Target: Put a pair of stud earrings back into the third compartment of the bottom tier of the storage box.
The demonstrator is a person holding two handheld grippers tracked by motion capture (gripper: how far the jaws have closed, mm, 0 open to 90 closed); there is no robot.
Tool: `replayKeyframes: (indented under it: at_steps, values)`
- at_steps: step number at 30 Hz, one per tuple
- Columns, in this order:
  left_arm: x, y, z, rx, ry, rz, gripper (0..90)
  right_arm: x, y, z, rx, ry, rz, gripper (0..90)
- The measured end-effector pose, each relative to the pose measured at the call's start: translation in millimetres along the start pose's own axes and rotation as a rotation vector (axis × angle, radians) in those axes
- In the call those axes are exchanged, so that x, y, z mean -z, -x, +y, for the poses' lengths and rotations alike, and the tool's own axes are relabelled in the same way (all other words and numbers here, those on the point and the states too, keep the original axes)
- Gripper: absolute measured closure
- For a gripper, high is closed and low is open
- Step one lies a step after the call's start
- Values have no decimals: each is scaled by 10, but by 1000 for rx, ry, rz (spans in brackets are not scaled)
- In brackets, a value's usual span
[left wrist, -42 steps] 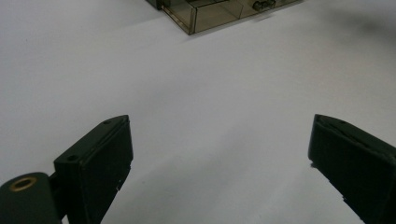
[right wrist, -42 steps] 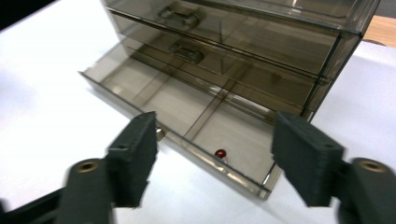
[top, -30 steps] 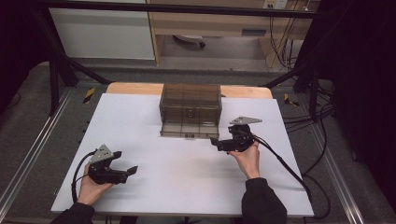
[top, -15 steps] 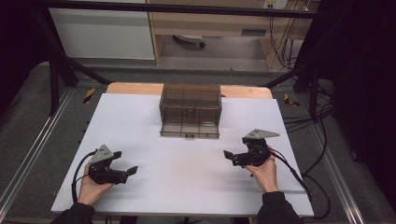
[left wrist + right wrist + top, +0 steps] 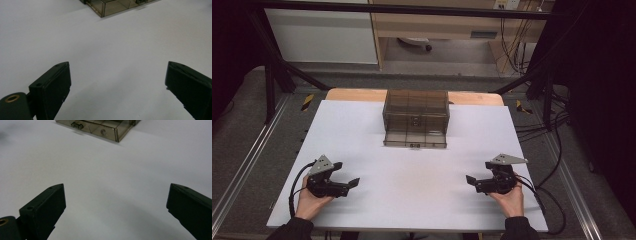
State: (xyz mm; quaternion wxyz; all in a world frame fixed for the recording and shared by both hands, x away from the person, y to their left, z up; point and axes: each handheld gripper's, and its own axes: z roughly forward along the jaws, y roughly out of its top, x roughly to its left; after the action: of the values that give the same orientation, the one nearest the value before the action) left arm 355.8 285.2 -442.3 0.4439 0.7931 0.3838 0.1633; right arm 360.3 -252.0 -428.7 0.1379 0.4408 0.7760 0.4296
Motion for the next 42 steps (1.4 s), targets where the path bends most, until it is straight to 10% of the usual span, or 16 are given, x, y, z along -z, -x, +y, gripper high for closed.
replayKeyframes:
  at_steps: [15,42]
  values:
    - [-9,8,-2,-4,-6,-1,63,143,71,-278,-22,-55,4,110]
    - [-9,9,-4,-3,-5,-4,63,159,56,-394,23,-136,-20,682]
